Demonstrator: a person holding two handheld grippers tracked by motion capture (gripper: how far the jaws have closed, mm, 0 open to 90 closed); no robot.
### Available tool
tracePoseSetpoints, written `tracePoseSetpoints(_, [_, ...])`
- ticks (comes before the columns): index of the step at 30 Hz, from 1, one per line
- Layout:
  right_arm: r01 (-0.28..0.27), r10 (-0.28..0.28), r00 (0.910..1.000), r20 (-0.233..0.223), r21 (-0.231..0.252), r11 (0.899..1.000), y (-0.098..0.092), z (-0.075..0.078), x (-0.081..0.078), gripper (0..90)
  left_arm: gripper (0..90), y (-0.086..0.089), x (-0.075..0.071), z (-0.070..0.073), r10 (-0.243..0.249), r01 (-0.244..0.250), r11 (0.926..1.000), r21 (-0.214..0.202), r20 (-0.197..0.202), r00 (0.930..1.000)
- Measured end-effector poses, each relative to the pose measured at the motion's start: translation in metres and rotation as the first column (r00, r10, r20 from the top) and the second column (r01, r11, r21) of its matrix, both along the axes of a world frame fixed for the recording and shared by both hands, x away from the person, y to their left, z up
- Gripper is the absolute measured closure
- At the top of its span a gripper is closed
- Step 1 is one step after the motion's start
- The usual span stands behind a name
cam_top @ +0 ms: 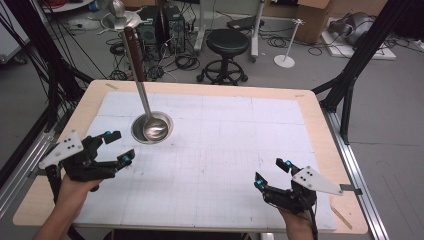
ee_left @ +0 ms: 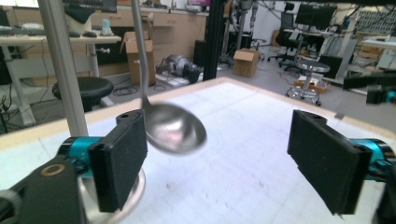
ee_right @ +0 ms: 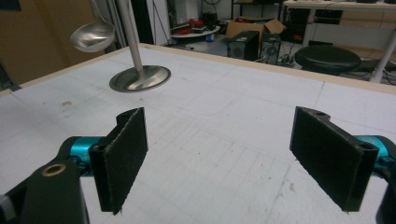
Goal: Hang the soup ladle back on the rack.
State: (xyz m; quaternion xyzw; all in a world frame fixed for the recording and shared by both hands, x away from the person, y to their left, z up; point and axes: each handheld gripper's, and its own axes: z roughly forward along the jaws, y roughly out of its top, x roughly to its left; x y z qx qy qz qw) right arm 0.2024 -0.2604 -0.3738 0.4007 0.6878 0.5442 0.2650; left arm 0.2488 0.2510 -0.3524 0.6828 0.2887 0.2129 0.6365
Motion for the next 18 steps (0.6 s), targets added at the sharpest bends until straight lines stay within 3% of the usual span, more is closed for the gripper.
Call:
tracePoseSetpoints(8, [0.016, -0.016, 0.9999, -0.001, 0.011, 1.0, -0.004, -0.008, -0.009, 18.0, 20.1, 0.006, -0.02, -0.03, 0.014, -0.015, 0.9999, -0.008, -0.017, 0.9997])
tracePoseSetpoints(18, [0.027, -0.026, 0.9996, -0.013, 0.016, 1.0, 0.001, -0.011, -0.012, 17.9, 20.7, 0.011, -0.022, -0.038, 0.027, -0.027, 0.9996, -0.012, -0.03, 0.9992])
